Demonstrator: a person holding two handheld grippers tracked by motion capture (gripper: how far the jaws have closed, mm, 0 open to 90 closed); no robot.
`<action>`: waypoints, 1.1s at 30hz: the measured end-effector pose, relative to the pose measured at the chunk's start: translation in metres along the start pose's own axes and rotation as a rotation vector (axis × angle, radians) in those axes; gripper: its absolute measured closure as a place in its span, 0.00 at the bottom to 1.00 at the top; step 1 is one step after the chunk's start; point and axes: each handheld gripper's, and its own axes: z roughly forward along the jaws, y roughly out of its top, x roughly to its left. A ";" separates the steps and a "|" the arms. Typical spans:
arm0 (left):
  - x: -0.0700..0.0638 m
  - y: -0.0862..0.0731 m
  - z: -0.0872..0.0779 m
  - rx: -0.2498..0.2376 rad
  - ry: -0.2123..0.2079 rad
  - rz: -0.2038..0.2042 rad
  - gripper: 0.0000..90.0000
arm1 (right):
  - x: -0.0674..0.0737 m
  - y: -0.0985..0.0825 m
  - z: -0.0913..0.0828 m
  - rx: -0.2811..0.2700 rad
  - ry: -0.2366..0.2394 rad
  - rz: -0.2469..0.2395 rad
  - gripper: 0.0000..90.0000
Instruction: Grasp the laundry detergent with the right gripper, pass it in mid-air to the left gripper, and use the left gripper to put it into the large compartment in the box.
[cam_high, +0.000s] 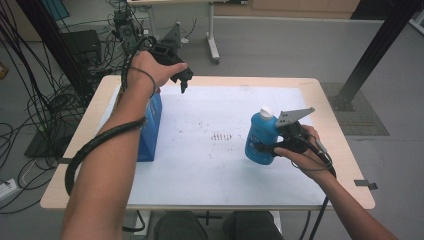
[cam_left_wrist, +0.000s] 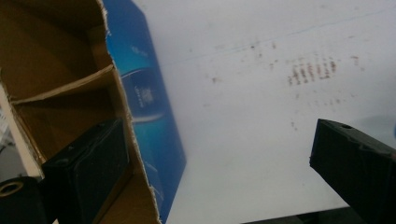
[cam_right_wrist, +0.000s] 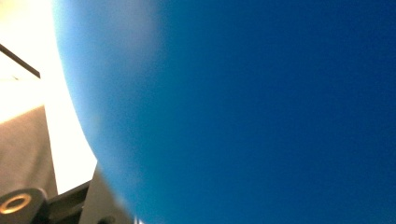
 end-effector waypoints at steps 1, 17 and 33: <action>0.000 0.000 0.000 0.000 0.000 0.000 0.05 | 0.000 0.000 0.000 0.000 0.000 0.000 0.49; -0.006 -0.015 -0.046 -0.001 -0.022 0.364 0.05 | -0.021 0.091 0.000 -0.024 0.107 0.038 0.49; -0.016 -0.008 -0.069 -0.017 -0.038 0.623 0.05 | -0.036 0.156 0.069 0.045 0.167 -0.076 0.49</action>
